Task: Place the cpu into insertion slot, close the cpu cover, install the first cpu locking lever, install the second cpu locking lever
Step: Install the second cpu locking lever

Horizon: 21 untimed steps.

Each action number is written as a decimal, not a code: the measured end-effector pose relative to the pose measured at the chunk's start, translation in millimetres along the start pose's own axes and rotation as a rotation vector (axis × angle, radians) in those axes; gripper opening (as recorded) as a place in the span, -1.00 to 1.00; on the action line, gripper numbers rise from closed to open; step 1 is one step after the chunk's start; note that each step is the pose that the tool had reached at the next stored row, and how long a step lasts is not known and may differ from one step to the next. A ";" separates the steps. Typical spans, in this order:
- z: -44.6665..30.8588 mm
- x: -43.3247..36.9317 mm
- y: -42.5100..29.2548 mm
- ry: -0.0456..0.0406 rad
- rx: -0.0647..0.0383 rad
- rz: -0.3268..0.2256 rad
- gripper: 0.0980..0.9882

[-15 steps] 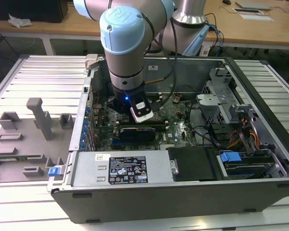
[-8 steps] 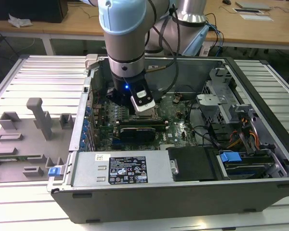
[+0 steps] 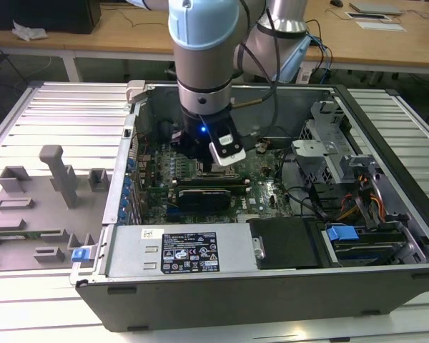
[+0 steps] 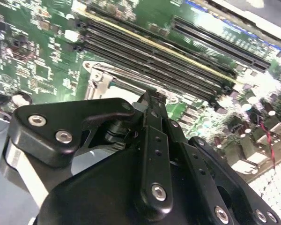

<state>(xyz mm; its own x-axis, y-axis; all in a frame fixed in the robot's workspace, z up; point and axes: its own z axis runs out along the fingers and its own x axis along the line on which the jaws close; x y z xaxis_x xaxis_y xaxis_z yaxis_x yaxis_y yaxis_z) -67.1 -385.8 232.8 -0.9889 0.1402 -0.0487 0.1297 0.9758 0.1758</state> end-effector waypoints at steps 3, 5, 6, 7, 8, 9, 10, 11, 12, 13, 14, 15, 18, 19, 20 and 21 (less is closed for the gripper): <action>2.6 -7.7 12.0 0.0002 0.003 0.000 -0.98; 3.3 -8.2 15.7 0.0000 0.006 0.000 -0.98; 3.5 -8.5 17.0 -0.0001 0.007 0.000 -0.98; 3.8 -8.6 18.9 -0.0002 0.009 0.000 -0.98; 4.1 -8.7 20.4 -0.0003 0.011 0.000 -0.98; 4.2 -8.7 21.4 -0.0006 0.013 -0.001 -0.98; 4.6 -8.3 25.1 -0.0021 0.025 -0.002 -0.98; 5.3 -7.7 30.0 -0.0031 0.034 -0.002 -0.98; 6.3 -6.8 35.4 -0.0036 0.037 -0.002 -0.98; 6.7 -6.5 37.7 -0.0039 0.039 -0.002 -0.98; 6.7 -6.3 39.0 -0.0041 0.040 -0.003 -0.98; 5.6 -6.3 40.0 -0.0044 0.044 -0.003 -0.98; 5.4 -6.3 40.2 -0.0047 0.045 -0.003 -0.98; 5.4 -6.3 40.2 -0.0047 0.045 -0.003 -0.98; 5.4 -6.3 40.2 -0.0047 0.045 -0.003 -0.98; 5.4 -6.3 40.2 -0.0047 0.045 -0.003 -0.98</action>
